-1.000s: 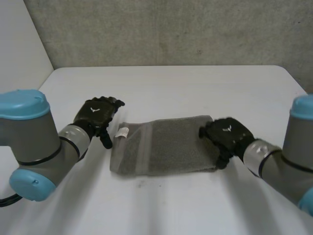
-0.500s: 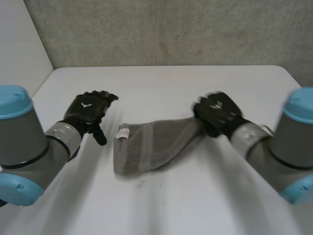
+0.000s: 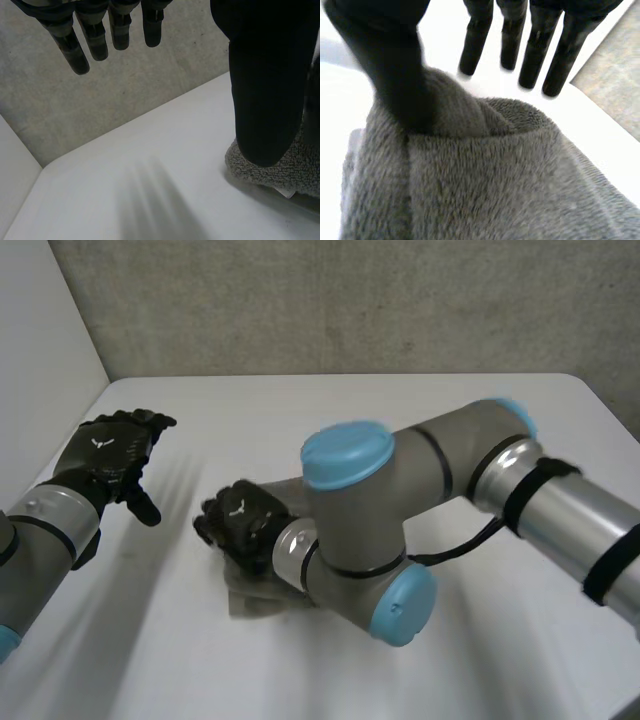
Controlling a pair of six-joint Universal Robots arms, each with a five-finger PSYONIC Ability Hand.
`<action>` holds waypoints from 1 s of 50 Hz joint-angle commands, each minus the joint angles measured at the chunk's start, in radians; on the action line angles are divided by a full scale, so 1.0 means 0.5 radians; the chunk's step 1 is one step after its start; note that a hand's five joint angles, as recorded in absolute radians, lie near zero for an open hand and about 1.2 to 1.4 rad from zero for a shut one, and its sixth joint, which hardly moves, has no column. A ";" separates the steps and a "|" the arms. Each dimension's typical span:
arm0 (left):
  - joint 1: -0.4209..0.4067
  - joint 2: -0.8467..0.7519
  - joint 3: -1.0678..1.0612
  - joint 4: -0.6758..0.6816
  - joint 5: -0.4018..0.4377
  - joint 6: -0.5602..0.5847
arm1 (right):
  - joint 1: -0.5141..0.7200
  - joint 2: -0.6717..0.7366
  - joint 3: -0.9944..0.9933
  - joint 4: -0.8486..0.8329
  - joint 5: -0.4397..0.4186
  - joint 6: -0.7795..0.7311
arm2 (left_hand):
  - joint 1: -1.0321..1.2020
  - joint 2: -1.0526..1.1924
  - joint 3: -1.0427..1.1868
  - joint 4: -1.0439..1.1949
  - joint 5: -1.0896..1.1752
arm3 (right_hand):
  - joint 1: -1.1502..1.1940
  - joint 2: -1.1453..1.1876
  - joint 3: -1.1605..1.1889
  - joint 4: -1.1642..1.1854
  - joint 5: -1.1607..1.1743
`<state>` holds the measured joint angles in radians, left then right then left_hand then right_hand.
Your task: Fold the towel.
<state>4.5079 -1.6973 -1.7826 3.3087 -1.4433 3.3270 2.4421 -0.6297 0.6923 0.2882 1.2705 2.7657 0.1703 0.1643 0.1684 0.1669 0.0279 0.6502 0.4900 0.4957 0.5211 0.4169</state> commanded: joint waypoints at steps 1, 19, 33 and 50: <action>-0.091 -0.029 0.089 0.016 -0.003 -0.061 | -0.220 -0.473 0.476 -0.140 -0.007 0.383 | 0.016 0.028 0.020 0.023 -0.048 | -0.951 -0.631 -0.642 -0.693 -0.834; -0.438 -0.563 0.243 -0.104 -0.031 -0.398 | -0.494 -0.505 0.919 -0.398 0.015 0.884 | 0.063 0.075 0.067 0.070 -0.001 | -0.951 -0.631 -0.642 -0.693 -0.834; -0.346 -0.723 0.236 -0.147 -0.135 -0.245 | -0.466 -0.170 0.597 -0.095 0.239 0.611 | 0.051 0.063 0.055 0.058 -0.013 | -0.951 -0.631 -0.642 -0.693 -0.834; -0.450 -0.002 0.442 -0.273 -0.120 -0.208 | -0.690 -1.155 0.803 -0.303 0.324 0.620 | 0.010 0.022 0.014 0.017 -0.054 | -0.951 -0.631 -0.642 -0.693 -0.834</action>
<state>4.2887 -1.8387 -1.6119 3.1889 -1.5032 3.2267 2.1732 -1.0552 1.0387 0.1530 1.3991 3.0767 0.1703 0.1684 0.1686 0.1671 0.0279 0.1801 0.1675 0.1657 0.1735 0.0143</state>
